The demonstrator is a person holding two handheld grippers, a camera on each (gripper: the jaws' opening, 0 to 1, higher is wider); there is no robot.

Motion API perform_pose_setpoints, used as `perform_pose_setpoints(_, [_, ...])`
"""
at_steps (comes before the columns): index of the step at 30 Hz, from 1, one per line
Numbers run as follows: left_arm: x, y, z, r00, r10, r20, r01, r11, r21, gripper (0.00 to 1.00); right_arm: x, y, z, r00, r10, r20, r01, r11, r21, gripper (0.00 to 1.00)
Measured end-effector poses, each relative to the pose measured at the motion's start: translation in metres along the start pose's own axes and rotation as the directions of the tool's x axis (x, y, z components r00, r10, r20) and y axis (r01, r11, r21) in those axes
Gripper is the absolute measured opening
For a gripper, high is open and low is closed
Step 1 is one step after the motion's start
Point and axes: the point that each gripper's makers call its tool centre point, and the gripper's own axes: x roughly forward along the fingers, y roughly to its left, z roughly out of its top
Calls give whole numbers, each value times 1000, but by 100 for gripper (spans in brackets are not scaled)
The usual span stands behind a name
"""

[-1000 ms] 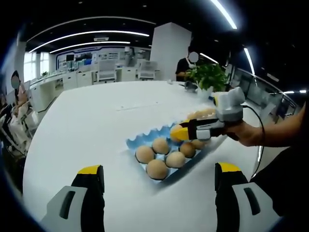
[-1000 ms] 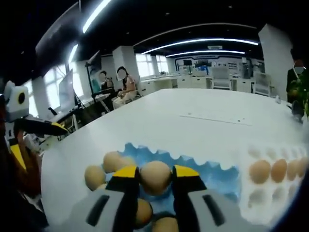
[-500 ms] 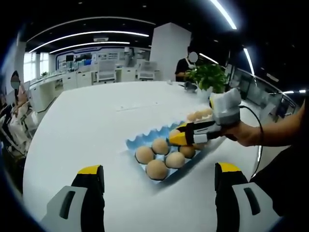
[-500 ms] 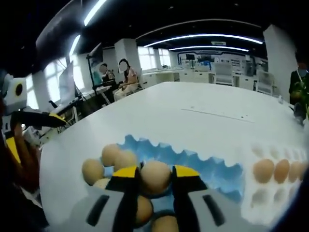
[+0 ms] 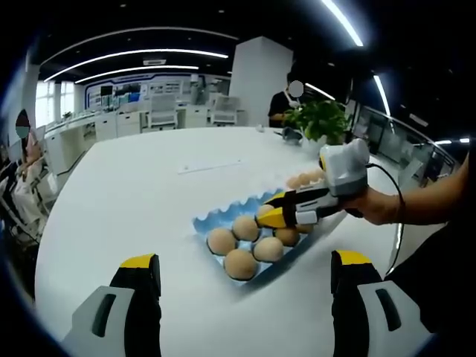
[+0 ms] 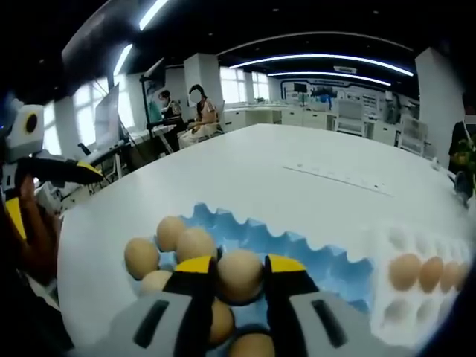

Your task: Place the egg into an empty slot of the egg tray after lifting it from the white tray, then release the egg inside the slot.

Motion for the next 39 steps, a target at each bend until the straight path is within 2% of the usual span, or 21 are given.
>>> perform_pose_setpoints(10, [2, -2, 0, 1000, -5, -3, 5, 1000, 4, 96, -11, 1, 2, 1000, 6, 14, -6, 1000, 22, 27])
perform_pose_setpoints(14, [2, -2, 0, 1000, -7, -3, 7, 1000, 1, 96, -15, -3, -3, 1000, -2, 8, 2, 999, 46, 27])
perform_pose_setpoints(21, [2, -2, -1, 1000, -4, -6, 4, 1000, -2, 96, -29, -6, 6, 997, -9, 72, 1, 993, 114, 26])
perform_pose_setpoints(23, [2, -2, -1, 1000, -3, -7, 3, 1000, -1, 96, -34, -10, 8, 995, -24, 93, 11, 991, 131, 26])
perform_pose_setpoints(29, [2, -3, -1, 1000, -7, -9, 7, 1000, 3, 96, -43, -27, 4, 993, -62, 100, 46, 986, 161, 25])
perform_pose_setpoints(33, [2, -3, -1, 1000, -5, -10, 5, 1000, 2, 96, -58, -50, 2, 982, -141, 128, 113, 972, 204, 25])
perform_pose_setpoints(35, [2, -3, -1, 1000, -5, -10, 5, 1000, 1, 96, -67, -65, -3, 975, -188, 121, 158, 962, 223, 25])
perform_pose_setpoints(37, [2, -2, -1, 1000, -4, -12, 4, 1000, 3, 96, -83, -90, -7, 954, -269, 132, 234, 943, 236, 25])
perform_pose_setpoints(39, [2, -2, -2, 1000, -4, -14, 4, 1000, 2, 96, -97, -111, -11, 938, -322, 131, 282, 924, 258, 26])
